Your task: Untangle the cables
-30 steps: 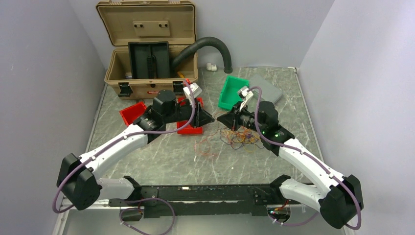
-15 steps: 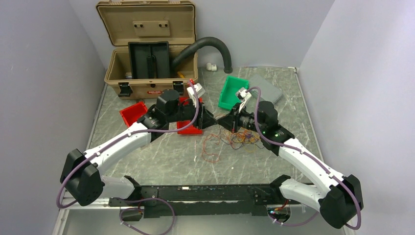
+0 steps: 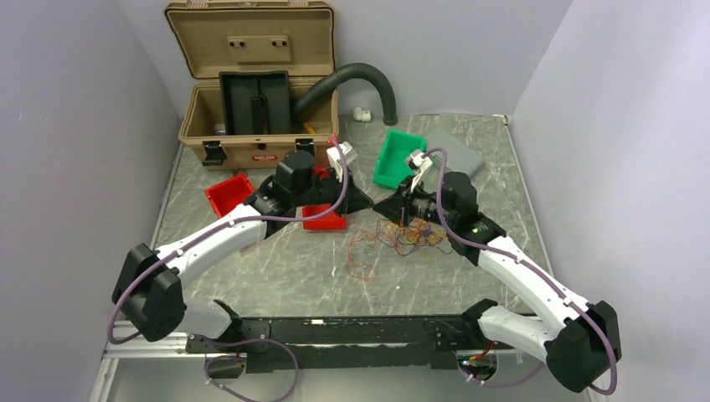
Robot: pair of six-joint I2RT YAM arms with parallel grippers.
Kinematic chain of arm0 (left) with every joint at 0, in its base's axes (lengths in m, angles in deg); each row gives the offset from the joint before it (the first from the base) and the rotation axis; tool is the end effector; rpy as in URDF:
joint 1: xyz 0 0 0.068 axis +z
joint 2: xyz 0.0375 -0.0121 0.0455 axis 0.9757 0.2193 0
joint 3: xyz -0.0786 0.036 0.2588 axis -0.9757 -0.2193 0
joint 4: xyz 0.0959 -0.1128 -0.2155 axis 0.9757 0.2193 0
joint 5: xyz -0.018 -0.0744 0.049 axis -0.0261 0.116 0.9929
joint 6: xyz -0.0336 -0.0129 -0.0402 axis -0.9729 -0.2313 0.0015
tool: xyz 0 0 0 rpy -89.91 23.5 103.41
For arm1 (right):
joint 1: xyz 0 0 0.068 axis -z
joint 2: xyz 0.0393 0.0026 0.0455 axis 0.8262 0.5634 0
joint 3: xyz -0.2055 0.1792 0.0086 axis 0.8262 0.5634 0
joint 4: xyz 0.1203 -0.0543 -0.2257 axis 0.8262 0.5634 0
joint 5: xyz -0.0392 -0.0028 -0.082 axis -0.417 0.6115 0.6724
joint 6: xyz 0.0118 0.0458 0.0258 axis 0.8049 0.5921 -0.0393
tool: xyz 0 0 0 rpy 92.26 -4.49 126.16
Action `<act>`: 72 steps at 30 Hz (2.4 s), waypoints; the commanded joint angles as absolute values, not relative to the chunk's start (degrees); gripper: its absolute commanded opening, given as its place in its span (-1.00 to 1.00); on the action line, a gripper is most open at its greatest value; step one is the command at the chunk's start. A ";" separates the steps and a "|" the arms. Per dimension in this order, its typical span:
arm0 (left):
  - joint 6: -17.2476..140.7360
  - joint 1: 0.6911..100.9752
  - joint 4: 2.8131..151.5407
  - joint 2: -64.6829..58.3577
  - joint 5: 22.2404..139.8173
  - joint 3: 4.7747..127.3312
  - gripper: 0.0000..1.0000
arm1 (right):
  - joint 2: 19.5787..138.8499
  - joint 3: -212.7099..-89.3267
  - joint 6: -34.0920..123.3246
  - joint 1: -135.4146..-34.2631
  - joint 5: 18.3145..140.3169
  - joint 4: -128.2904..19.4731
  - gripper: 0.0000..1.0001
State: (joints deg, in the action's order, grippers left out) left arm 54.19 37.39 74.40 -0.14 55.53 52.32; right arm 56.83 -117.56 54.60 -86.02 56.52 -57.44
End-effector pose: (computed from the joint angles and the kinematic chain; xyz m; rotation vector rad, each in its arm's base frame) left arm 0.2310 -0.2191 0.3178 0.7890 1.8161 -1.2373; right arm 0.1950 0.1348 0.3015 -0.6146 1.8119 1.0502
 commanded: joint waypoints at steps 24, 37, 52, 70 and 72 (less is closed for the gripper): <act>56.64 38.39 87.88 -18.63 78.32 54.72 -1.00 | 69.17 -109.80 57.12 -86.69 93.09 -54.65 -0.05; 55.56 35.07 98.45 -10.57 81.76 50.66 -1.00 | 62.17 -106.87 62.64 -80.25 99.68 -48.80 0.86; 47.89 26.96 104.74 4.53 94.87 49.57 0.99 | 48.49 -103.21 61.87 -80.10 95.51 -49.06 0.90; 38.42 26.43 90.32 17.89 100.85 44.36 0.28 | 41.91 -101.53 64.25 -80.12 92.31 -50.39 0.87; 38.03 26.42 88.97 18.82 100.62 44.13 0.00 | 41.16 -100.85 64.26 -80.18 92.00 -51.18 0.86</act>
State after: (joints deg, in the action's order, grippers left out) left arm 40.77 26.64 93.98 16.19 99.14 45.83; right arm 42.99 -102.04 63.17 -80.27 93.42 -48.13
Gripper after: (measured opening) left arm 0.619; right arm 0.936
